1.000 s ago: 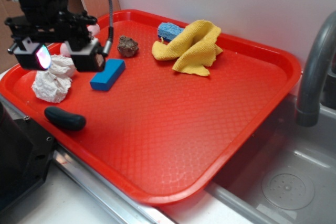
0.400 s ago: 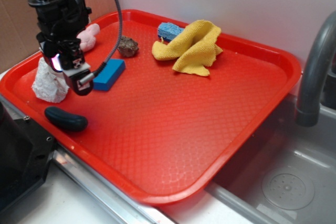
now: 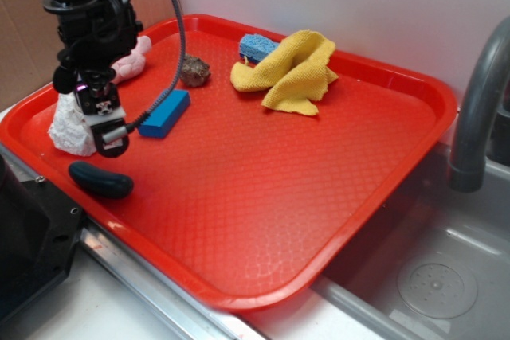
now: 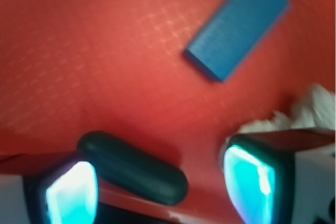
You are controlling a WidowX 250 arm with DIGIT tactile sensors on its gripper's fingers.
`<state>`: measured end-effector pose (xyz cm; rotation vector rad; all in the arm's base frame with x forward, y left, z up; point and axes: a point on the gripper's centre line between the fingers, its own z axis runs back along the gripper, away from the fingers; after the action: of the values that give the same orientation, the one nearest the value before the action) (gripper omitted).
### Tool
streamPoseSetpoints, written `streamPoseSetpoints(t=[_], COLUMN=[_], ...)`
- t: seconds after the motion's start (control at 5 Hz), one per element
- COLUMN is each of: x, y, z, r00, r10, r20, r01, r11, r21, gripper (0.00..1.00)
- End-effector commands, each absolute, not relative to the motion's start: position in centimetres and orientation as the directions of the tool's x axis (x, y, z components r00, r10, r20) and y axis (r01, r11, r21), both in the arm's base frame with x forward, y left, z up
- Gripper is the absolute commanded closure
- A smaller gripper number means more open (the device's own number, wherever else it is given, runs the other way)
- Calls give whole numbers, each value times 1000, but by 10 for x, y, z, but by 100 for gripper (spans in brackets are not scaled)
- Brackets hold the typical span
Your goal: Grab the plastic pickle.
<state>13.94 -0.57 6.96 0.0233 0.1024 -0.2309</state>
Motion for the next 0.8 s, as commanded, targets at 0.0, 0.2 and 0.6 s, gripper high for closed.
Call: streamPoseSetpoints(t=[0.0,0.2,0.6], x=[146,134,121], y=[-17,-19,-15], z=[62,57,36], r00=[988,941,751], r10=[95,329,652], r20=[-122,-83,-109], r01=[-91,-328,-657], r11=[995,944,753], r21=[45,35,-23], gripper=[0,0,0])
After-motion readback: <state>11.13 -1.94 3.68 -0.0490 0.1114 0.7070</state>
